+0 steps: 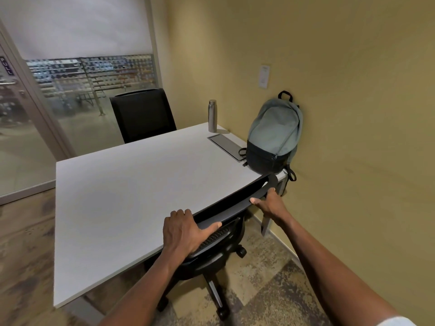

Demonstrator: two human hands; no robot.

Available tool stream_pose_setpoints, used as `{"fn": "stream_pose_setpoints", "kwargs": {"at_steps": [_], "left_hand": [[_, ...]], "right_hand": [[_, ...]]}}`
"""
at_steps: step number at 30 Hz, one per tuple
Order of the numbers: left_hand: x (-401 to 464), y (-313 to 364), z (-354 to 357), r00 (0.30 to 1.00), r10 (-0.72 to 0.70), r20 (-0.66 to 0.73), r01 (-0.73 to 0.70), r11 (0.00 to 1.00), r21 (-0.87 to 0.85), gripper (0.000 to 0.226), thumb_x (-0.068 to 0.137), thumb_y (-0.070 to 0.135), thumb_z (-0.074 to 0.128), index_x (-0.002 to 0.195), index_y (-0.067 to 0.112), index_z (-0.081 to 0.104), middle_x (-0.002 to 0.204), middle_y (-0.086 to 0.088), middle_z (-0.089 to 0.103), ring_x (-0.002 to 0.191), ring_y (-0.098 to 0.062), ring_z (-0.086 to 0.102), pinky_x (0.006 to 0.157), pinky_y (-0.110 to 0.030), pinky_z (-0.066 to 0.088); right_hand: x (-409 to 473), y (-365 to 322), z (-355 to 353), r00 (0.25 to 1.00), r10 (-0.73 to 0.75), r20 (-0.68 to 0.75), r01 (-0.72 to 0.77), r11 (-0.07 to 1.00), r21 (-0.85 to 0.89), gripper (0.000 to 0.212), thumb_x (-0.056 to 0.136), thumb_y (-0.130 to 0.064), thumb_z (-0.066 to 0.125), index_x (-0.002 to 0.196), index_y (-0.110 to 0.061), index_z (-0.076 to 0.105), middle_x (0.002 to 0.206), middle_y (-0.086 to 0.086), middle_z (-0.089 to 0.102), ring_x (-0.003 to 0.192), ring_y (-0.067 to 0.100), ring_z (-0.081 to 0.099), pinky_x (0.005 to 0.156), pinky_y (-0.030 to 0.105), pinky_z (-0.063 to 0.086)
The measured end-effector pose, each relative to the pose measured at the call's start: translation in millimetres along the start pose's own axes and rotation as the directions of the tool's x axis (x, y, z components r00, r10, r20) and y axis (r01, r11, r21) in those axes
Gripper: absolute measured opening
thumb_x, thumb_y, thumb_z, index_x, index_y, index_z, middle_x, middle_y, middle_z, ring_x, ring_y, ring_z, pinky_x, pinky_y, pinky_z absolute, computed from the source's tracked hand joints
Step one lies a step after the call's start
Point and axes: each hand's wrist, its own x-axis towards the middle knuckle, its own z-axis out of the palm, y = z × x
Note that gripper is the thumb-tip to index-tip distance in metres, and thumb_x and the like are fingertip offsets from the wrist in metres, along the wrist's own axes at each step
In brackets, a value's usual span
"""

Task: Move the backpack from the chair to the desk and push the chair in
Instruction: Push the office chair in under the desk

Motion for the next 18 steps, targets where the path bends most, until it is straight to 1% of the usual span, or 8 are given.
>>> {"fn": "stream_pose_setpoints", "kwargs": {"at_steps": [3, 4, 6, 8, 10, 12, 14, 18], "left_hand": [[5, -6, -1, 1.0, -0.003, 0.002, 0.003, 1.0, 0.011, 0.096, 0.058, 0.104, 0.013, 0.07, 0.016, 0.049, 0.072, -0.003, 0.055, 0.068, -0.023, 0.048, 0.066, -0.036, 0.042], [7, -7, -2, 1.0, -0.005, 0.004, 0.005, 1.0, 0.015, 0.096, 0.057, 0.104, 0.013, 0.071, 0.015, 0.049, 0.072, -0.003, 0.056, 0.069, -0.023, 0.048, 0.067, -0.036, 0.043], [10, -8, -3, 1.0, -0.004, 0.008, 0.004, 1.0, 0.024, 0.098, 0.056, 0.104, 0.013, 0.073, 0.015, 0.052, 0.075, -0.003, 0.058, 0.07, -0.023, 0.049, 0.068, -0.036, 0.043], [12, -10, -3, 1.0, -0.003, 0.014, 0.003, 1.0, 0.028, 0.099, 0.055, 0.104, 0.013, 0.075, 0.015, 0.052, 0.076, -0.004, 0.059, 0.071, -0.024, 0.05, 0.068, -0.035, 0.042], [14, -11, -3, 1.0, -0.003, 0.011, 0.003, 1.0, 0.025, 0.099, 0.055, 0.105, 0.013, 0.075, 0.016, 0.053, 0.077, -0.004, 0.059, 0.072, -0.024, 0.051, 0.067, -0.035, 0.04], [16, -12, -2, 1.0, -0.006, 0.009, 0.006, 1.0, 0.017, 0.099, 0.053, 0.105, 0.013, 0.074, 0.016, 0.051, 0.076, -0.004, 0.059, 0.07, -0.023, 0.047, 0.066, -0.034, 0.038], [17, -12, -1, 1.0, -0.012, 0.008, 0.012, 1.0, 0.006, 0.099, 0.052, 0.106, 0.013, 0.072, 0.017, 0.05, 0.075, -0.003, 0.058, 0.068, -0.022, 0.045, 0.065, -0.034, 0.038], [18, -12, 1, 1.0, -0.019, 0.017, 0.019, 1.0, -0.009, 0.099, 0.051, 0.106, 0.013, 0.072, 0.017, 0.05, 0.073, -0.002, 0.056, 0.069, -0.023, 0.048, 0.065, -0.034, 0.039]], "right_hand": [[3, -5, 5, 1.0, -0.004, 0.011, 0.004, 1.0, 0.008, 0.08, 0.09, -0.037, 0.07, 0.142, 0.007, 0.029, 0.136, 0.027, 0.053, 0.101, 0.026, 0.049, 0.086, 0.043, 0.05], [4, -7, 7, 1.0, -0.005, 0.017, 0.005, 1.0, 0.011, 0.08, 0.09, -0.037, 0.07, 0.143, 0.007, 0.028, 0.137, 0.028, 0.052, 0.1, 0.025, 0.047, 0.09, 0.046, 0.051], [6, -9, 8, 1.0, 0.002, 0.021, -0.002, 1.0, 0.013, 0.082, 0.09, -0.036, 0.07, 0.144, 0.008, 0.026, 0.138, 0.028, 0.05, 0.108, 0.029, 0.053, 0.097, 0.051, 0.051], [6, -11, 9, 1.0, 0.004, 0.023, -0.004, 1.0, 0.001, 0.083, 0.09, -0.036, 0.07, 0.144, 0.009, 0.025, 0.138, 0.028, 0.051, 0.12, 0.039, 0.055, 0.099, 0.051, 0.051], [8, -11, 9, 1.0, 0.003, 0.024, -0.002, 1.0, -0.013, 0.08, 0.09, -0.036, 0.07, 0.141, 0.01, 0.029, 0.13, 0.026, 0.055, 0.112, 0.035, 0.057, 0.089, 0.044, 0.053], [9, -12, 8, 1.0, 0.003, 0.022, -0.003, 1.0, -0.024, 0.076, 0.09, -0.037, 0.07, 0.137, 0.01, 0.033, 0.111, 0.018, 0.055, 0.096, 0.025, 0.052, 0.077, 0.036, 0.046], [10, -13, 7, 1.0, 0.007, 0.024, -0.006, 0.999, -0.031, 0.073, 0.089, -0.037, 0.071, 0.133, 0.01, 0.037, 0.102, 0.013, 0.05, 0.091, 0.023, 0.049, 0.074, 0.033, 0.042], [11, -14, 6, 0.999, 0.016, 0.032, -0.014, 0.998, -0.053, 0.067, 0.088, -0.036, 0.073, 0.127, 0.009, 0.042, 0.096, 0.013, 0.05, 0.087, 0.024, 0.049, 0.071, 0.033, 0.041]]}}
